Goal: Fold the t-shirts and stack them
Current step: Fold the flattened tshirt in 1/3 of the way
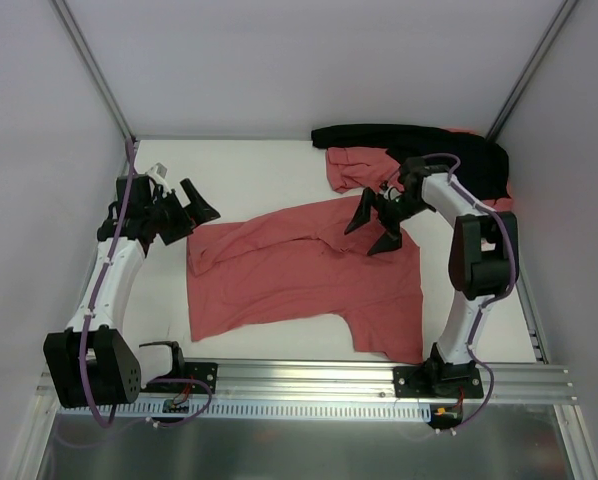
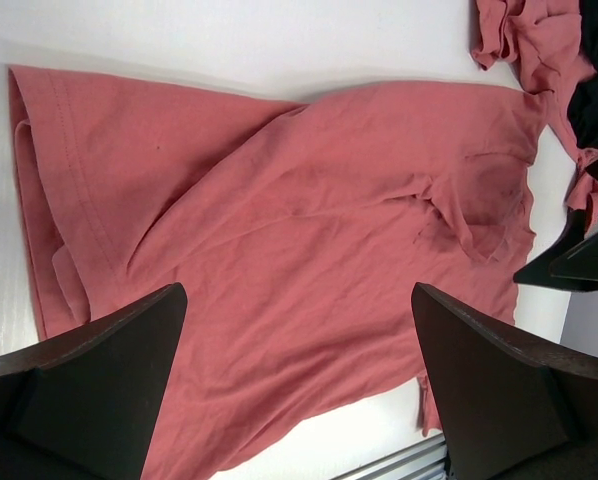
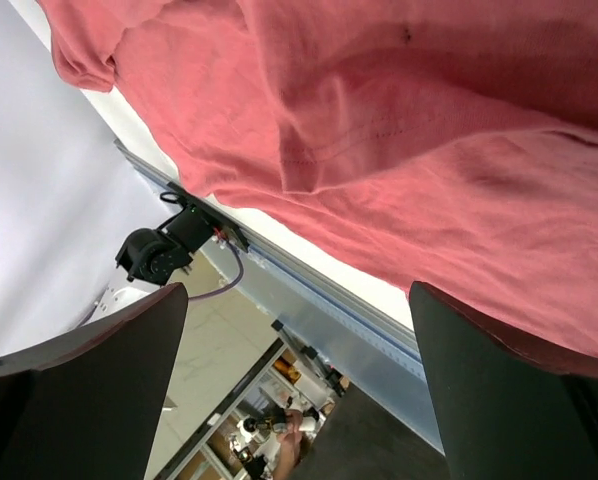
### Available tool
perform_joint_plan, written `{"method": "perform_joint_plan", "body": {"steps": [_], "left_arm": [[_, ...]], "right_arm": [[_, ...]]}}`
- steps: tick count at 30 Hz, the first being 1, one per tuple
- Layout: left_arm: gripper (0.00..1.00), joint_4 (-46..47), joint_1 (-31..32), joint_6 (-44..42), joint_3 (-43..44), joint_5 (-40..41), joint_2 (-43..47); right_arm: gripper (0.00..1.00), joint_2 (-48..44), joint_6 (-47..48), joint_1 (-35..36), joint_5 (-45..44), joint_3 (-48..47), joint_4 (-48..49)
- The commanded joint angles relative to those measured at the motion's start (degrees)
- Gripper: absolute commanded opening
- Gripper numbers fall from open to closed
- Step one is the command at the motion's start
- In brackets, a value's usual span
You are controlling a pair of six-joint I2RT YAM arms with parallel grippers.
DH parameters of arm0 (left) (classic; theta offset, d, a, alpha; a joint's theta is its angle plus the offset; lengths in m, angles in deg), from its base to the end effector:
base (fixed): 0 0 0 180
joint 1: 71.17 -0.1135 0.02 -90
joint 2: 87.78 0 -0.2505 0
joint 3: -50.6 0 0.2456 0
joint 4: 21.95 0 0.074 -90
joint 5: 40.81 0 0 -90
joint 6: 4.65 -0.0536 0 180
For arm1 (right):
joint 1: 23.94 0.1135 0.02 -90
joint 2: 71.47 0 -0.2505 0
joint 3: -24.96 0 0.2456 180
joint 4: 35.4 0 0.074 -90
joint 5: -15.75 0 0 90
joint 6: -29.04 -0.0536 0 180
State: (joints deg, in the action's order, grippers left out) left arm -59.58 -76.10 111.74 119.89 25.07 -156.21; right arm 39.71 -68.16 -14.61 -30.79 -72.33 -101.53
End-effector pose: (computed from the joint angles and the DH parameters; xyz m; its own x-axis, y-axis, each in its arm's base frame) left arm 0.2728 0.0015 0.2766 -0.6443 -0.4628 -0.6088 -0.0432 0.8169 -0.5752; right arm 0.3576 0.0961 0.1769 -0.9937 -0.0711 -0.0870 -0.1116 0.7114 0.6938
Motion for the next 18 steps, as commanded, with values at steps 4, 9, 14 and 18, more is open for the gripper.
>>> {"method": "perform_joint_plan", "body": {"steps": [4,9,14,18], "left_arm": [[0.99,6.0,-0.5,2.1,-5.1,-4.5,1.3],[0.99,20.3,-2.3,11.5,-13.0,-9.5,-1.6],[0.99,21.7,-2.4,14.8,-10.2,-11.5,-9.5],[0.99,19.9,-2.4,14.6,-6.5,-9.6,-15.8]], "right_arm": [[0.99,0.6,0.3,-1.7,-2.8,-13.8,-2.1],[1.00,9.4,-4.4,-3.6,-0.4,-24.9,0.0],[1.00,18.8,-6.2,-3.6,1.7,-31.4,0.7],[0.99,21.8,-6.3,-3.6,2.2,-29.9,1.9]]}}
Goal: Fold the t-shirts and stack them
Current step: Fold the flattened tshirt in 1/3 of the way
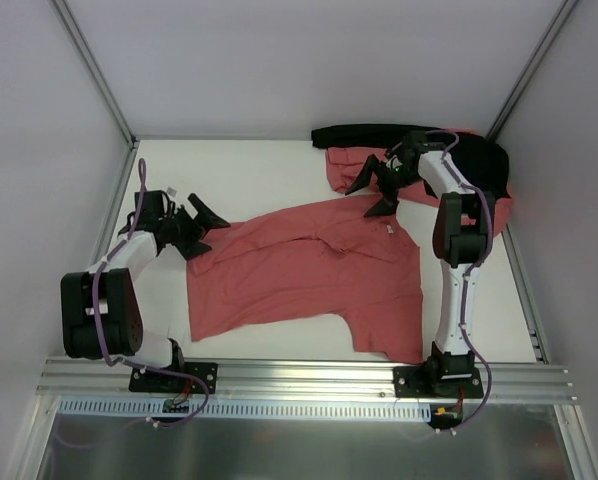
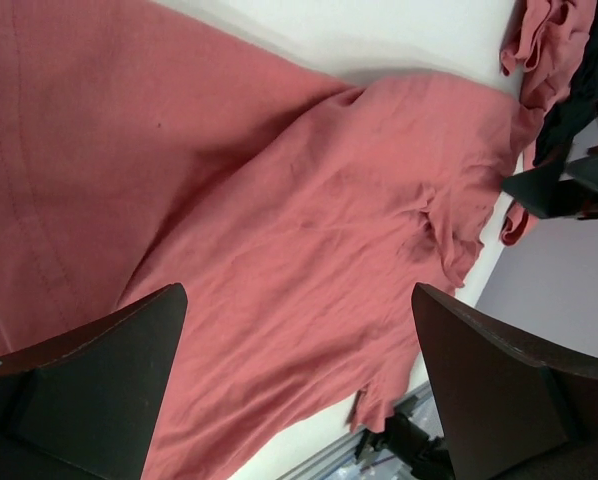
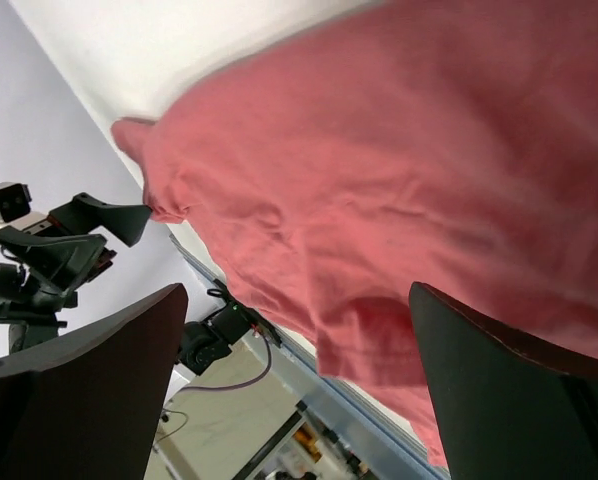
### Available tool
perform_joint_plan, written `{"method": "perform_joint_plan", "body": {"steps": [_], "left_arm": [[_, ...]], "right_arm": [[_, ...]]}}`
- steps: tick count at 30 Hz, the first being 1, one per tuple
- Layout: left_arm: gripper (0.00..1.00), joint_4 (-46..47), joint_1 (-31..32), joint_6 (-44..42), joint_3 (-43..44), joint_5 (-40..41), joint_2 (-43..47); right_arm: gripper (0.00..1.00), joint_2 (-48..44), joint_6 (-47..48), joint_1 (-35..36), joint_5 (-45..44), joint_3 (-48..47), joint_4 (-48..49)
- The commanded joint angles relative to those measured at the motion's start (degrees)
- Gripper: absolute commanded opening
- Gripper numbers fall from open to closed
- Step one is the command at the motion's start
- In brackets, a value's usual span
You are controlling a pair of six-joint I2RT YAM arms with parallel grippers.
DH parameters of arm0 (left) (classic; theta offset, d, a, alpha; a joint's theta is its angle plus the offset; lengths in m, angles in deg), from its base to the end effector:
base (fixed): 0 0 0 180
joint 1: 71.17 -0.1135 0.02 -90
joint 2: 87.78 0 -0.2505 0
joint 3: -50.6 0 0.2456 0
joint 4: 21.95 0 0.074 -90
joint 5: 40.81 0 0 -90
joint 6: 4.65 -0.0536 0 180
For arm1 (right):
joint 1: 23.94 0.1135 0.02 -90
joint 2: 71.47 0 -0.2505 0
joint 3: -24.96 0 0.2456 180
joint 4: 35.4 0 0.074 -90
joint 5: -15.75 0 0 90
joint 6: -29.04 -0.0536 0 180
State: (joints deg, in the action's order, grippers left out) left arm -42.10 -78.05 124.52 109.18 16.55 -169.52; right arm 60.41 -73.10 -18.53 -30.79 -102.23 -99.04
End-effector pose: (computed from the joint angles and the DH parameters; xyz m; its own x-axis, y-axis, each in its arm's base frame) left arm 0.2978 0.0068 0.1831 -0.7104 -0.6214 -0.3304 -0.2063 0.6327 -0.7464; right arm 0.4681 0.0814 0.1750 -0.9721 0.0613 -0.2266 -0.1195 0.7015 0.7026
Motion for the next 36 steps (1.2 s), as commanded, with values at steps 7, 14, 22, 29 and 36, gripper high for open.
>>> {"method": "perform_joint_plan", "body": {"steps": [7,14,22,29,36], "left_arm": [[0.99,-2.9,-0.1,4.7,12.0,0.5,-12.4],[0.99,-8.1,1.6,6.2,19.9,1.4,-21.6],[0.99,-10.5,3.1,7.1,22.3,5.5,-25.6],[0.99,-13.2,4.3,4.9,26.3,12.8,-27.9],[0.99,-14.7,6.1,-0.1,36.5,16.6,-35.1]], "right_arm": [[0.99,3.1,-2.6,0.2,1.9,1.5,0.8],[1.00,3.5,-4.8,0.0,1.3,3.6,3.3],[1.00,4.9,-5.9,-0.1,1.3,1.0,3.1],[0.99,4.0,-6.8,-0.2,1.5,1.6,3.9],[0.99,4.7,-8.8,-0.2,1.8,1.3,6.7]]}}
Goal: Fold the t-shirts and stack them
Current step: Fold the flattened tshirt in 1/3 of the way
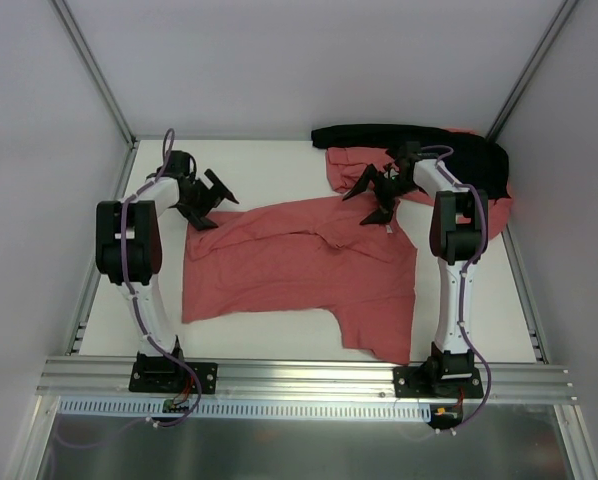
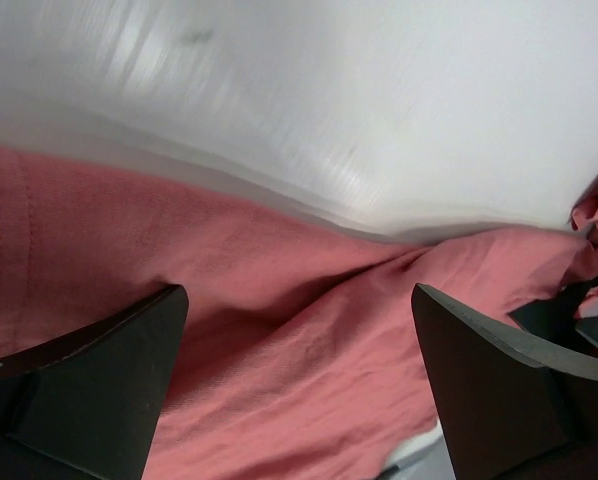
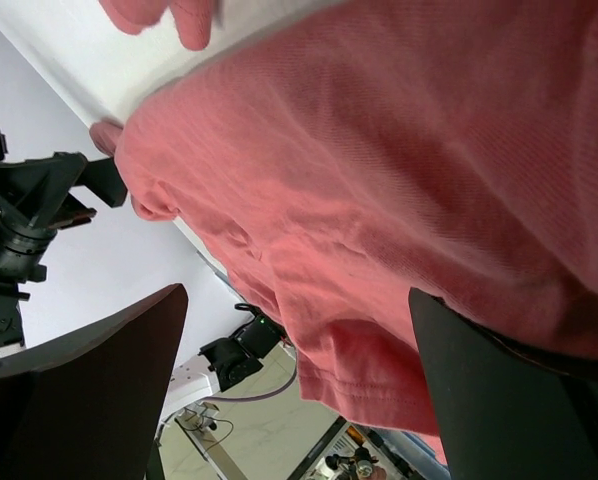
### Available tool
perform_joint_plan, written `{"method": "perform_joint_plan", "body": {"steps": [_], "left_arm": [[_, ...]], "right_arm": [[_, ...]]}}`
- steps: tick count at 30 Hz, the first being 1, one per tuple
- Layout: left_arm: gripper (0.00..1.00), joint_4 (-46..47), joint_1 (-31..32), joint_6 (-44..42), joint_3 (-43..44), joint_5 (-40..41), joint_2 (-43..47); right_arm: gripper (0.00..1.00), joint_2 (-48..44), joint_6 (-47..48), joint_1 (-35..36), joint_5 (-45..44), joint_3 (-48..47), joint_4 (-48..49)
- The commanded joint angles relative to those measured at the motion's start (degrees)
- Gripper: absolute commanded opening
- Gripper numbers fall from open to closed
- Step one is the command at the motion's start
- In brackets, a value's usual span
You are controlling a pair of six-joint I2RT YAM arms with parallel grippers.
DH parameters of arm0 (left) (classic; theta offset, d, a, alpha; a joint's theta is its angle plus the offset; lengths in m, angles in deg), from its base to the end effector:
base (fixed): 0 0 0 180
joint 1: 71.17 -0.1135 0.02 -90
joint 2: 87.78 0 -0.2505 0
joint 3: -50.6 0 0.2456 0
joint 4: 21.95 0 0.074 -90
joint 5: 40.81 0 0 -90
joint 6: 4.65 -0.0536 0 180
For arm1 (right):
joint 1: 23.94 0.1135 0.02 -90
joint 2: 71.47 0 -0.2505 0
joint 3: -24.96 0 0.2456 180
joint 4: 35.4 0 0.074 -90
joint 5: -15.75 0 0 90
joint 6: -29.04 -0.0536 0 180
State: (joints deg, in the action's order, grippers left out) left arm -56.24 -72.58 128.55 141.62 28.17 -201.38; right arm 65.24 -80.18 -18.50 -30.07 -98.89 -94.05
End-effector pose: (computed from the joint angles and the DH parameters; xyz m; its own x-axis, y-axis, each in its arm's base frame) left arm 0.4152 -0.0090 0.1449 -0.7287 -0.6571 -0.1928 -0.4470 0.6697 -0.5931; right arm 0.4717 0.0824 0.1240 -0.9863 0.1432 -0.0819 0.0388 0.6839 0.7285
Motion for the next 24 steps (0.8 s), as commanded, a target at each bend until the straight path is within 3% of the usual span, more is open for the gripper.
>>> {"method": "perform_joint_plan", "body": {"steps": [1,13,24], "left_arm": [[0.99,-0.4,0.8,-5.0,5.2,5.0,-3.9],[0.99,-0.2,1.1,-7.9,19.5,3.5,-12.3],[0.99,-0.1,1.2,-9.3,21.1,1.6,-12.9]], "right_arm": [[1.00,0.1,-1.8,-0.2,1.1,-2.3,1.8],[0.99,9.4,-2.2,-2.0,2.0,-14.8,2.4],[0.99,16.2,-2.8,-4.8,2.6,-26.5,2.0]]}}
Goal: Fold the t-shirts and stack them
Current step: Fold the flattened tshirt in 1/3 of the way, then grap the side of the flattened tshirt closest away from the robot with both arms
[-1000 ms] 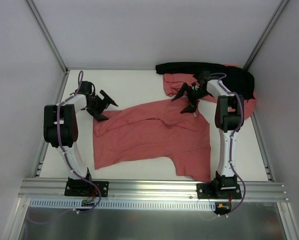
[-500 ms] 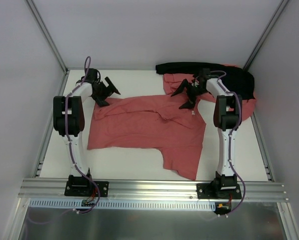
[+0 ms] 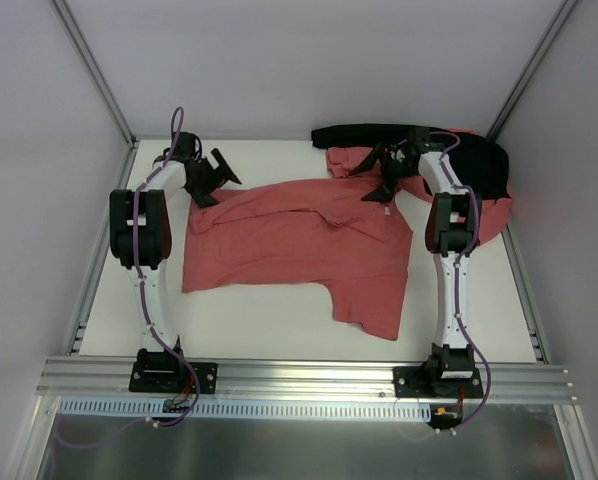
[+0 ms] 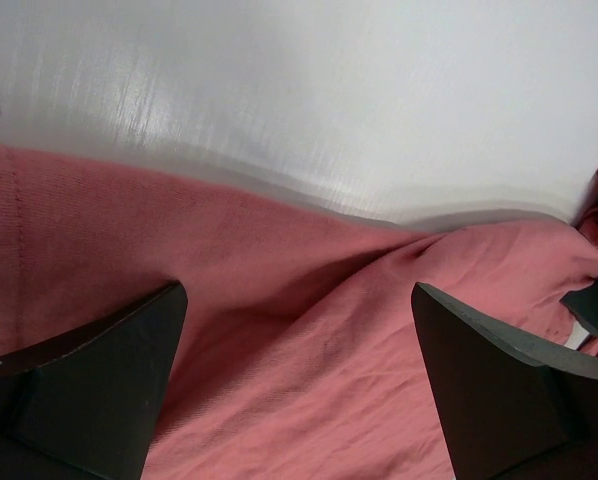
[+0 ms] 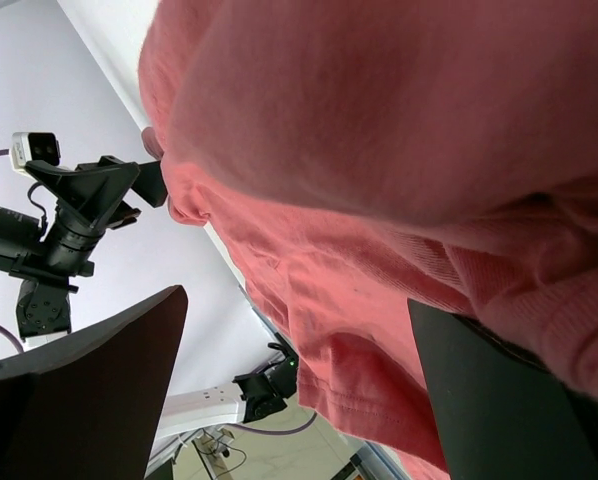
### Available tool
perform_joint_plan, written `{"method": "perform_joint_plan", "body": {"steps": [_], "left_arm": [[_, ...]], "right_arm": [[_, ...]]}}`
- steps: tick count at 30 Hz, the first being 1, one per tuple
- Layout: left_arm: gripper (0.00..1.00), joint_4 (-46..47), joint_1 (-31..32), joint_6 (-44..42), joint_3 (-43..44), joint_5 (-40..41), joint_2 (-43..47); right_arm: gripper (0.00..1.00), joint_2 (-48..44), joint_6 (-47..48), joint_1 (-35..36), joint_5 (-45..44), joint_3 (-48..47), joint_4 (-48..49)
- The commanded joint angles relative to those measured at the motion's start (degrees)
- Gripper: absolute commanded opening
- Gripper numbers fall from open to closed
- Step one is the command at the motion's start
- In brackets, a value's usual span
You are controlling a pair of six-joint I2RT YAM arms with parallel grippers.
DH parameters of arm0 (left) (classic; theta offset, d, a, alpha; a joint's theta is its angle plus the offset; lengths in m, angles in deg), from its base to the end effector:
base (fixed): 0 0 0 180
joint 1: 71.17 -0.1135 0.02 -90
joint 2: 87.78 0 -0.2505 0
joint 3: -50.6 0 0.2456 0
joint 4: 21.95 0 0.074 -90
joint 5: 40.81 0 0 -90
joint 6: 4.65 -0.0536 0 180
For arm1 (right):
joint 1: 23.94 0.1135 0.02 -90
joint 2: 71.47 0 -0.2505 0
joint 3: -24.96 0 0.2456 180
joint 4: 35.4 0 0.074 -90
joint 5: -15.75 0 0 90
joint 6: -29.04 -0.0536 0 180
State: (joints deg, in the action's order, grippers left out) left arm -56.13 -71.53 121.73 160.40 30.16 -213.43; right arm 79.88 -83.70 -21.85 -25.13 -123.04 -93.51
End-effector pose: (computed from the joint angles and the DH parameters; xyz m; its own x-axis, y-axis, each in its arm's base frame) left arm 0.4824 -0.0144 0.1544 -0.7377 -0.5654 -0.3690 -0.2907 0.7593 -0.5822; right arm 0.5353 0.0601 0.1234 -0.9584 0.2182 -0.1839 -0.0156 0.6034 0.7973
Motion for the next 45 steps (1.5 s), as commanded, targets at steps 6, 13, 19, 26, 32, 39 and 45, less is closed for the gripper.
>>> {"method": "perform_joint_plan", "body": {"steps": [6,13,19,26,32,39,45], "left_arm": [[0.99,4.9,0.2,-3.9,2.7,-3.5,3.6],[0.99,10.6,-0.2,-6.7,0.0,-9.2,19.1],[0.99,10.3,-1.3,-9.6,-13.9,-13.1,37.4],[0.98,13.2,-2.6,-2.8,-46.7,-20.6,62.8],[0.99,19.1,-2.5,8.8,-62.3,-25.6,71.1],[0.99,-6.9,0.1,-7.3,-57.8,-12.1,74.5],[0.99,-18.8,0.1,-13.8,-51.4,2.5,76.1]], "right_arm": [[0.99,-4.6,1.2,-1.8,-1.6,0.4,3.4],[0.99,-17.6,3.0,-1.8,-3.0,3.2,2.6],[0.99,-34.3,13.5,-1.6,-10.8,9.9,-9.3],[0.99,-65.6,23.9,2.0,-29.5,46.7,-8.9],[0.99,-83.7,24.0,3.3,-34.5,65.8,-7.4],[0.99,-94.9,22.9,3.3,-33.2,83.7,-6.7],[0.99,-93.7,19.4,4.5,-31.7,90.3,-3.3]]}}
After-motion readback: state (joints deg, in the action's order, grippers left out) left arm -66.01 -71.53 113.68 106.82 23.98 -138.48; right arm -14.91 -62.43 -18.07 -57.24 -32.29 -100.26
